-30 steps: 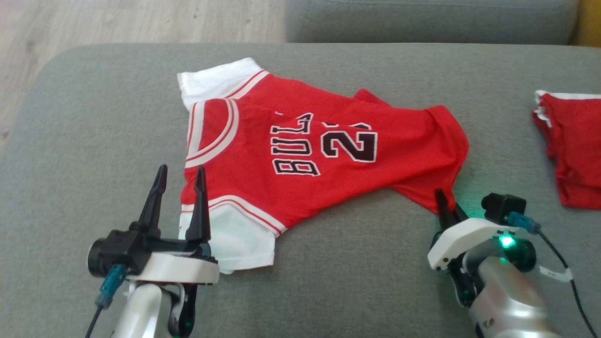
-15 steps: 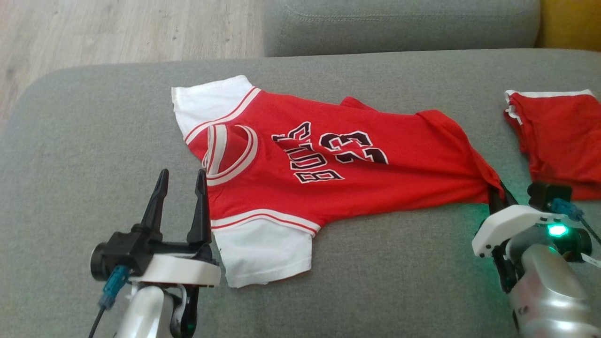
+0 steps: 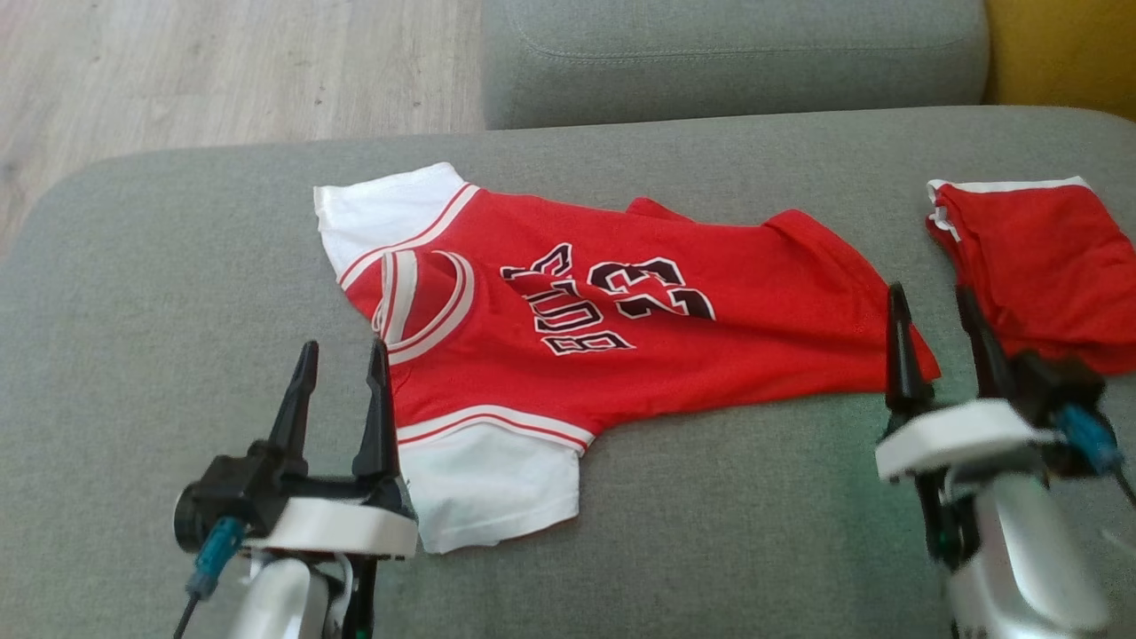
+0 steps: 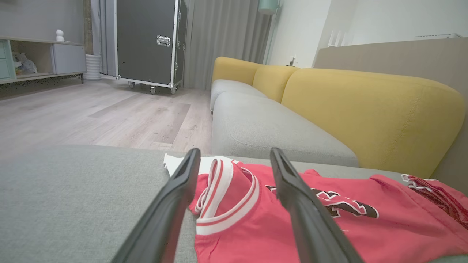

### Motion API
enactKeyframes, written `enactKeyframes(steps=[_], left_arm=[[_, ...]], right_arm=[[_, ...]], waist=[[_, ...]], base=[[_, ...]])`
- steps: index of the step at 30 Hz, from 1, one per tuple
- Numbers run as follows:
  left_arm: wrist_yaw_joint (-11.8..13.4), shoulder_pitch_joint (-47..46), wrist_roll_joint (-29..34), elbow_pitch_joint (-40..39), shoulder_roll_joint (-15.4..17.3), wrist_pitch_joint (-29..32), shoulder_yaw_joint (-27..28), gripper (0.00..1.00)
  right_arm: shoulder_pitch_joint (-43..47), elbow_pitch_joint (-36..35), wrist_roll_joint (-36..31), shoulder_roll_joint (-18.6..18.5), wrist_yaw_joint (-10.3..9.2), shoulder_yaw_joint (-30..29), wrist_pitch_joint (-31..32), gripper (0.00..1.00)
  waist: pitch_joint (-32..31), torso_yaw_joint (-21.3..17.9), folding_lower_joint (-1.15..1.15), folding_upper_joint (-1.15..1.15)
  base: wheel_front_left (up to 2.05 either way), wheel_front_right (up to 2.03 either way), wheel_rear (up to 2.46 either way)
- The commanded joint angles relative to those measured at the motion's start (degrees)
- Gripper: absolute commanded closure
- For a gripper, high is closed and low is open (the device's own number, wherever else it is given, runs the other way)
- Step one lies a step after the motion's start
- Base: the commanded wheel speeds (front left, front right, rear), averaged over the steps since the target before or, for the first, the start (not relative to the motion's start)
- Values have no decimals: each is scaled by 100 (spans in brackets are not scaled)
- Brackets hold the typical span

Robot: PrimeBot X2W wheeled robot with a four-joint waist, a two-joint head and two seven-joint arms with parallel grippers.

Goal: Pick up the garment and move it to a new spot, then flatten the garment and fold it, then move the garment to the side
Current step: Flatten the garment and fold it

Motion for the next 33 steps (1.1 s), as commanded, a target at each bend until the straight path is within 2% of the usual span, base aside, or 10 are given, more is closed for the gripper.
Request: enactKeyframes(steps=[1,4,8,16,21,29,30,31,32,33], left_arm=[[16,-100,-38,-156,21,-54,142,0],[-6,-150,-71,0,20,-54,95,0],[-16,-361,-14,502,24,-54,53,0],[-110,-1484,-20,1950,254,659,-58,0],[-55,-2131,-19,2768,462,1144,-21,0],[-152,-2737,-92,3580,597,1306,-97,0],[-174,-2786,-104,3659,605,1335,-125,6],[-193,-2840,-119,3733,619,1365,-152,69],[-211,-2895,-125,3797,640,1382,-187,100],[-228,-2955,-137,3852,669,1388,-213,100]], right_arm=[[63,-332,100,30,-5,162,-66,0],[471,-871,415,34,-5,296,-68,0],[564,-1090,467,35,-5,378,-69,0],[428,-1333,516,36,-5,505,-69,0],[349,-1411,551,36,-5,560,-69,0],[274,-1480,565,36,-5,552,-70,0],[268,-1485,567,36,-5,557,-70,0],[259,-1491,571,36,-5,564,-70,0],[250,-1496,574,37,-5,571,-70,0],[238,-1497,578,37,-5,583,-70,0]], waist=[[3,-14,0,0],[51,-48,0,0],[166,-95,0,0],[603,-257,0,0],[885,-409,0,0],[1134,-557,0,0],[1151,-566,0,0],[1172,-576,0,0],[1188,-582,0,0],[1209,-592,0,0]], base=[[0,0,0],[0,0,0],[0,0,0],[0,0,0],[0,0,0],[0,0,0],[0,0,0],[0,0,0],[0,0,0],[0,0,0]])
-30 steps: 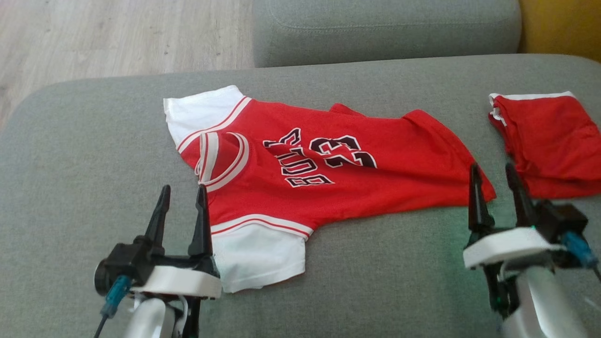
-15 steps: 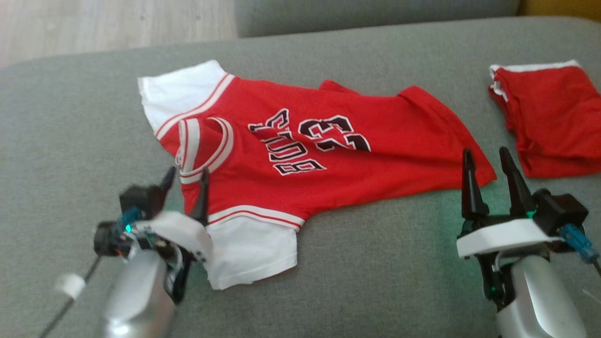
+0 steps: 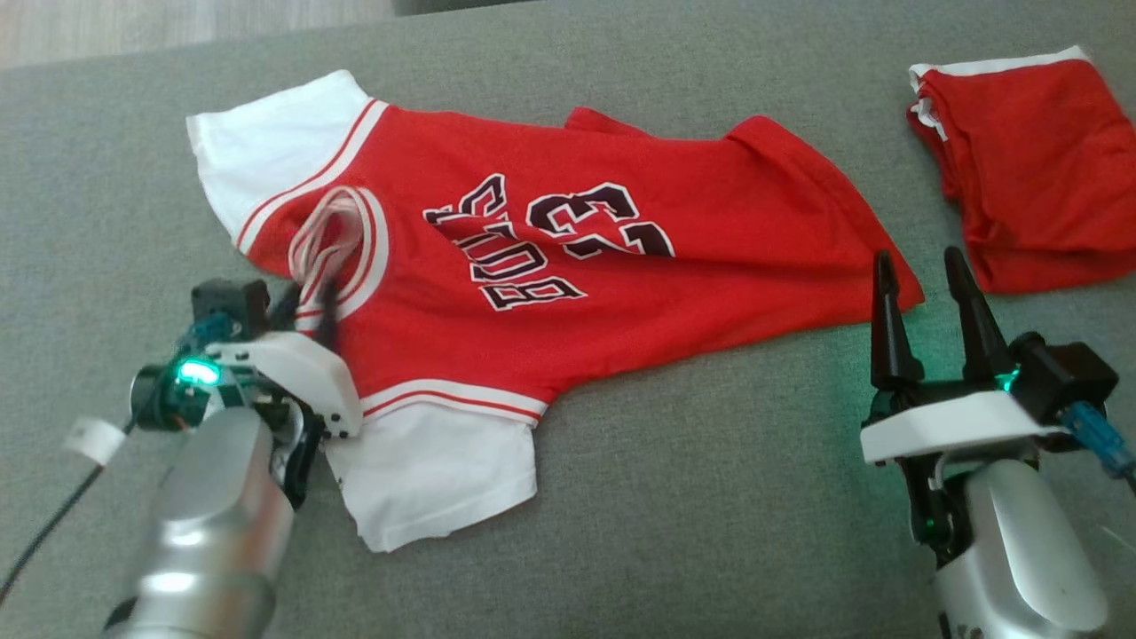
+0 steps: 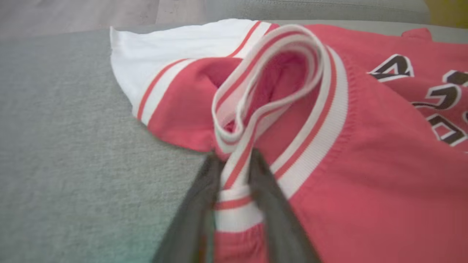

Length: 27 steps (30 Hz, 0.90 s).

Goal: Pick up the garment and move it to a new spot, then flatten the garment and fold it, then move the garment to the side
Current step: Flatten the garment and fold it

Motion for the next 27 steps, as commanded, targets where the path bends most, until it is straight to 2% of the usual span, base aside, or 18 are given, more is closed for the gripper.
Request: enactKeyframes(steps=[1,9,19,24,25,26,27], left_arm=[[-41,-211,-81,43,265,15,75,100],[-59,-762,-58,254,620,-401,65,100],[-10,-1941,211,486,1181,-936,-63,100],[-46,-2419,330,672,1284,-995,-263,100],[-55,-2472,329,726,1283,-1003,-299,27],[-62,-2508,326,797,1278,-992,-332,0],[-68,-2523,307,866,1254,-984,-356,0]], right_arm=[[-208,-213,37,-6,-5,159,-62,0],[-356,-244,95,-6,-5,361,-62,0],[-518,-356,188,-6,-5,568,-62,0],[-580,-386,216,-6,-5,580,-62,0],[-583,-383,220,-6,-5,579,-62,0],[-583,-376,219,-6,-5,577,-62,0],[-581,-368,218,-6,-5,575,-62,0]], waist=[[55,-28,0,0],[246,-165,0,0],[583,-412,0,0],[690,-432,0,0],[692,-419,0,0],[685,-398,0,0],[666,-374,0,0]], base=[[0,0,0],[0,0,0],[0,0,0],[0,0,0],[0,0,0],[0,0,0],[0,0,0]])
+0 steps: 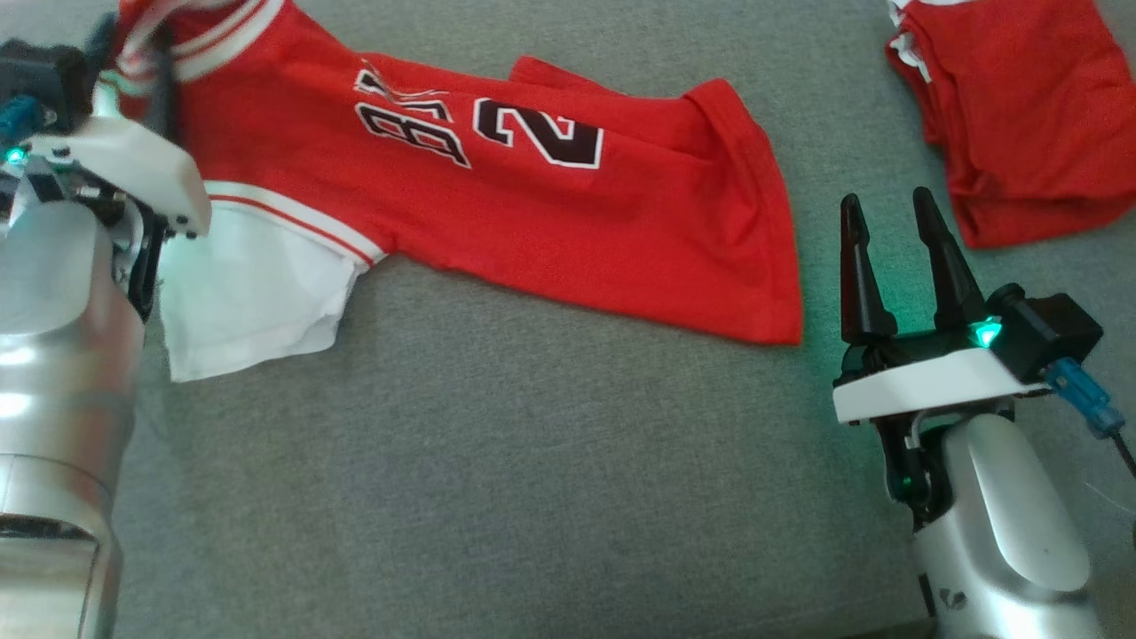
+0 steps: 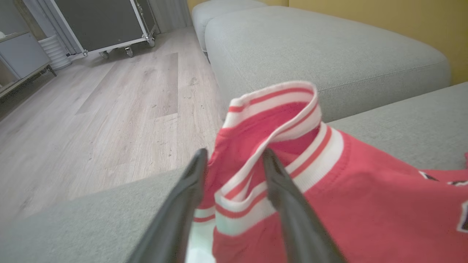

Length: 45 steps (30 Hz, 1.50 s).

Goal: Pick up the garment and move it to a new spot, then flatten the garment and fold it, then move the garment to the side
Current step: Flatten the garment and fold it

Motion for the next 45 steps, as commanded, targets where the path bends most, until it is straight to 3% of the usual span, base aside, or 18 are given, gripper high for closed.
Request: enactKeyframes(steps=[1,8,13,20,32,36,45], left_arm=[[-14,-168,-15,-30,260,-49,66,0],[-33,165,-247,116,33,-318,-14,0],[-36,706,-623,-266,-221,-444,92,0],[-37,2157,-864,-2093,-473,-456,289,0],[146,4337,-812,-4023,-1132,-457,1202,0],[131,4541,-697,-4023,-1240,-457,1258,0],[102,3859,-579,-2760,-1092,47,1010,0]], right_arm=[[-130,-182,21,-5,-5,130,-62,0],[-108,-203,19,-5,-5,109,-62,0],[-21,-207,13,-5,-5,79,-62,0],[318,-111,-29,-5,-5,-77,-62,0],[826,-36,-84,-5,-5,-117,-62,0],[819,-61,-82,-5,-5,-58,-62,0],[663,-108,-93,-5,-5,64,-62,0]], waist=[[-49,55,-1,0],[-397,332,-1,0],[-778,575,-1,0],[-1365,941,-1,0],[-1815,1158,-1,0],[-1770,1144,-1,0],[-1422,974,-1,0]], base=[[0,0,0],[0,0,0],[0,0,0],[0,0,0],[0,0,0],[0,0,0],[0,0,0]])
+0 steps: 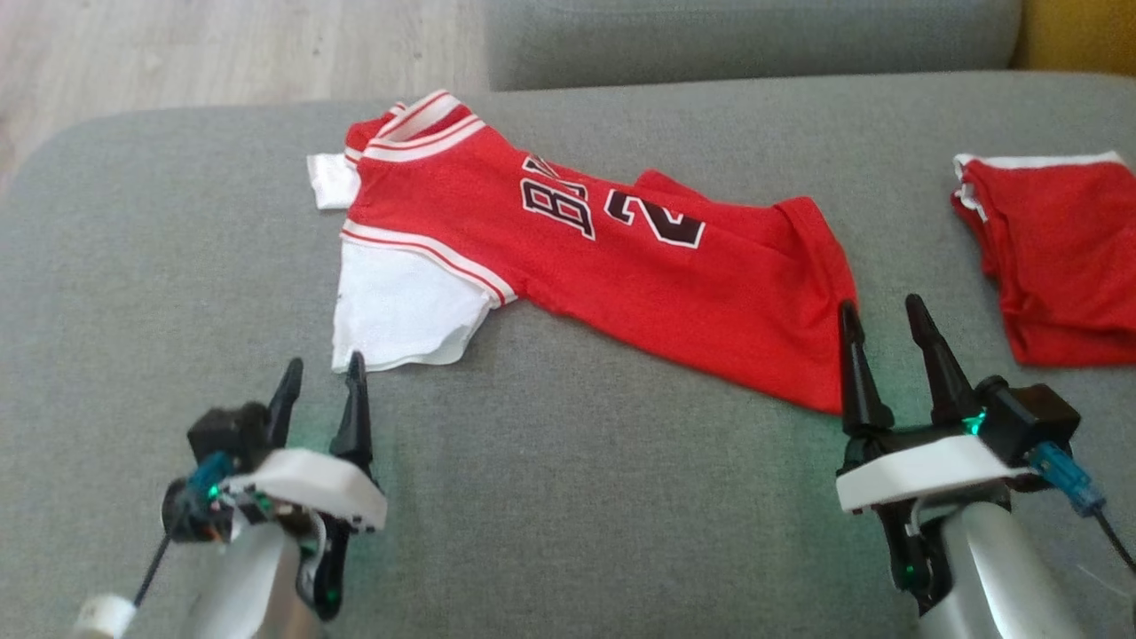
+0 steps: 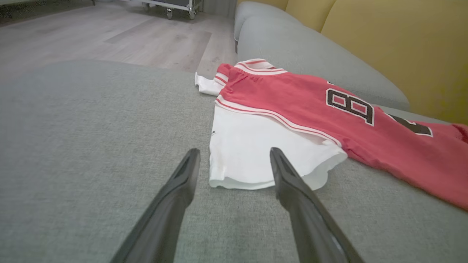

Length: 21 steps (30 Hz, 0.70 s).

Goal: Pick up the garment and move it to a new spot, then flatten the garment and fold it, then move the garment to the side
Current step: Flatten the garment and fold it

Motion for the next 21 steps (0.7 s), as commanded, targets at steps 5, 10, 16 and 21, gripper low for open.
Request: enactKeyframes(steps=[5,10,16,21], left_arm=[[28,-806,38,510,290,215,141,0],[182,-1269,61,1160,426,449,159,0],[113,-1520,21,1738,427,576,73,0],[29,-1576,-19,2041,415,661,-10,100]], right_arm=[[-319,-202,-35,-6,-5,166,-61,0],[-457,-225,-46,-6,-5,174,-61,0],[-490,-256,-23,-6,-5,133,-61,0],[-504,-240,-33,-6,-5,105,-61,0]], waist=[[338,-188,-1,0],[559,-327,-1,0],[664,-409,-1,0],[639,-430,-1,0]], base=[[0,0,0],[0,0,0],[0,0,0],[0,0,0]])
